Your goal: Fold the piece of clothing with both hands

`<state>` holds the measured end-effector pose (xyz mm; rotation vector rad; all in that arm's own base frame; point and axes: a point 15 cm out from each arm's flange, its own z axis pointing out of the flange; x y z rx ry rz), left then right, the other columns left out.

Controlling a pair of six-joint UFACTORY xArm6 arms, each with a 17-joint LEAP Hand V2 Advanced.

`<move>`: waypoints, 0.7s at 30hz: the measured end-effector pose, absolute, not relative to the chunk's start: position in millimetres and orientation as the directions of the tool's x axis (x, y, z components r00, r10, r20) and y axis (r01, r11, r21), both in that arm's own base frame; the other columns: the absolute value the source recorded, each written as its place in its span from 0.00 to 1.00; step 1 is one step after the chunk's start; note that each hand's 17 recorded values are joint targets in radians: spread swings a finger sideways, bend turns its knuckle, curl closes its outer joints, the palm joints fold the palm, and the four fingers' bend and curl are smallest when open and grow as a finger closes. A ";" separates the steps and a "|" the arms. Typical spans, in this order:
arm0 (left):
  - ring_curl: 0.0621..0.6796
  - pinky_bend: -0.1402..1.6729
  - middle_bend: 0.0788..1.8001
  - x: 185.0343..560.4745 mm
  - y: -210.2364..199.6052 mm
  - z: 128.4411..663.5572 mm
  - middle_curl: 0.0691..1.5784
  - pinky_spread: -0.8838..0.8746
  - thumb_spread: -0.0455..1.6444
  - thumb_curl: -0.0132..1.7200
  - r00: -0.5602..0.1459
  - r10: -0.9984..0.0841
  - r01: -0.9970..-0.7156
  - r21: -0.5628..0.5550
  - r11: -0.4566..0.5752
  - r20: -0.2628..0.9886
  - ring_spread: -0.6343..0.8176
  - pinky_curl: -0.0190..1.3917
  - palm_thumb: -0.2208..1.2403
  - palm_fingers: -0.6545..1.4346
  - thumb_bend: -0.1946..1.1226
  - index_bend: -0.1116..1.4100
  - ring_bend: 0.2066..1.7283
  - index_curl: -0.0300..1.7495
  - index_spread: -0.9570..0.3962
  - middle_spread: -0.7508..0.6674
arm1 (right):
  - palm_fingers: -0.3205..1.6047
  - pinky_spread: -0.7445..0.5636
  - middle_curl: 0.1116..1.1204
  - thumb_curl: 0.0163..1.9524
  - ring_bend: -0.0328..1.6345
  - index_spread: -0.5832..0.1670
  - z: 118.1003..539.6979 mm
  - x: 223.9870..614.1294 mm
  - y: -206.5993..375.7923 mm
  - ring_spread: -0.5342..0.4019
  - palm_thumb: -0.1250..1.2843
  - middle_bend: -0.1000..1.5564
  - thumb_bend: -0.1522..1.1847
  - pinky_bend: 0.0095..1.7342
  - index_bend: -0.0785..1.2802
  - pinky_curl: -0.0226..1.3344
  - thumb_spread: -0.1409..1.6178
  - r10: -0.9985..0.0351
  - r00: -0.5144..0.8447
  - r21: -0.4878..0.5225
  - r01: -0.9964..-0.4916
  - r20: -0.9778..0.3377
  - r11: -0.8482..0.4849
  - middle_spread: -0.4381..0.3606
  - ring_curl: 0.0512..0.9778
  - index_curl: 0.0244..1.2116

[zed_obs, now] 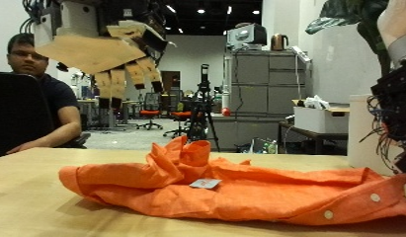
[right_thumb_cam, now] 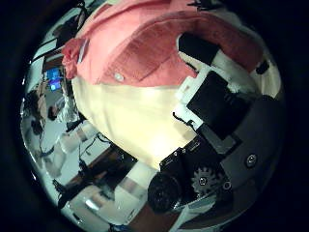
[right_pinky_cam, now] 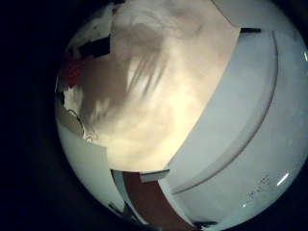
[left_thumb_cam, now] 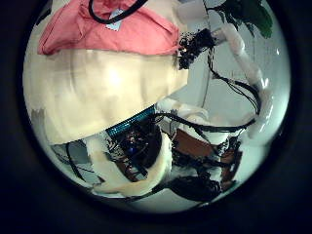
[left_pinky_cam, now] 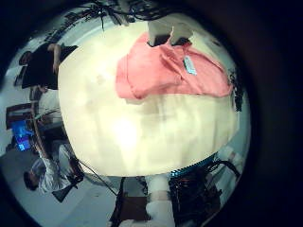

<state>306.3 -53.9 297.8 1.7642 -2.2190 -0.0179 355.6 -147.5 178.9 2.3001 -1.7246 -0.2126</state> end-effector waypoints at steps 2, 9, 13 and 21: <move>0.25 0.24 0.07 306.6 -52.3 296.9 0.16 0.80 0.71 0.16 -0.197 -0.954 -0.949 0.201 0.244 0.226 0.84 0.24 0.28 0.31 0.13 0.17 0.14 0.17 0.82 0.81 | 0.77 0.30 0.65 0.33 0.81 0.41 186.9 349.4 -151.9 0.35 0.91 0.82 0.18 0.70 0.80 0.49 0.70 -0.959 0.280 0.293 -0.921 0.035 -0.258 0.39 0.65 0.69; 0.25 0.24 0.07 305.0 -33.4 295.0 0.16 0.80 0.71 0.16 -0.190 -0.960 -0.951 0.206 0.232 0.205 0.84 0.24 0.29 0.31 0.13 0.17 0.14 0.17 0.82 0.81 | 0.76 0.32 0.66 0.36 0.82 0.42 228.6 335.5 -158.7 0.35 0.91 0.83 0.17 0.71 0.81 0.50 0.72 -0.965 0.259 0.256 -0.937 0.047 -0.239 0.39 0.67 0.71; 0.25 0.24 0.07 302.2 -10.0 293.3 0.17 0.80 0.71 0.16 -0.150 -0.967 -0.959 0.208 0.194 0.208 0.84 0.24 0.29 0.31 0.14 0.18 0.14 0.17 0.82 0.81 | 0.75 0.32 0.66 0.37 0.82 0.43 264.6 343.7 -127.8 0.35 0.90 0.84 0.16 0.71 0.81 0.50 0.73 -0.954 0.298 0.189 -0.939 0.035 -0.287 0.40 0.67 0.71; 0.25 0.24 0.07 291.8 13.8 289.8 0.17 0.80 0.72 0.16 -0.117 -0.967 -0.964 0.206 0.165 0.227 0.84 0.24 0.30 0.31 0.14 0.18 0.14 0.17 0.83 0.81 | 0.75 0.32 0.66 0.40 0.82 0.44 337.9 362.9 -28.5 0.36 0.89 0.84 0.15 0.72 0.81 0.50 0.74 -0.883 0.468 0.060 -0.883 0.032 -0.465 0.40 0.68 0.72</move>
